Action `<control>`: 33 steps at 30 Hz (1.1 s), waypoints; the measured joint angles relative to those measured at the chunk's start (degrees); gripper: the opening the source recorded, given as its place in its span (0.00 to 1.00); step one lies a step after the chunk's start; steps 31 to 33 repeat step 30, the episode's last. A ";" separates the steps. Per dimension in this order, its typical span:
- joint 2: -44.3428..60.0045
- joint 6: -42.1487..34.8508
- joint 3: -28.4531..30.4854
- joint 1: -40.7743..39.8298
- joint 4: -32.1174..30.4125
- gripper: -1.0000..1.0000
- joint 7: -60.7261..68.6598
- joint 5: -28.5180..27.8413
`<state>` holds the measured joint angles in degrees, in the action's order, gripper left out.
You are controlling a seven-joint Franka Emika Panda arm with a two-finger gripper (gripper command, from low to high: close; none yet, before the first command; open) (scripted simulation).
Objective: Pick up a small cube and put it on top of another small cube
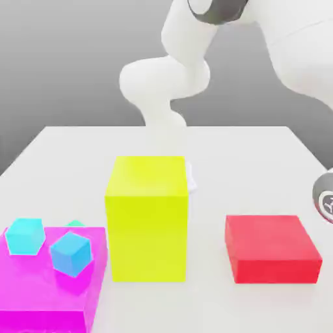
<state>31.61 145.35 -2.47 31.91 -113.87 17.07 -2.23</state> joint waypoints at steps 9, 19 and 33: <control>-15.48 -4.99 10.78 -10.10 -9.44 0.00 -2.38 1.15; -32.47 -8.62 25.19 -30.14 -22.60 0.00 -8.15 -1.60; -32.07 -0.84 31.71 -39.55 -31.16 1.00 -6.90 2.18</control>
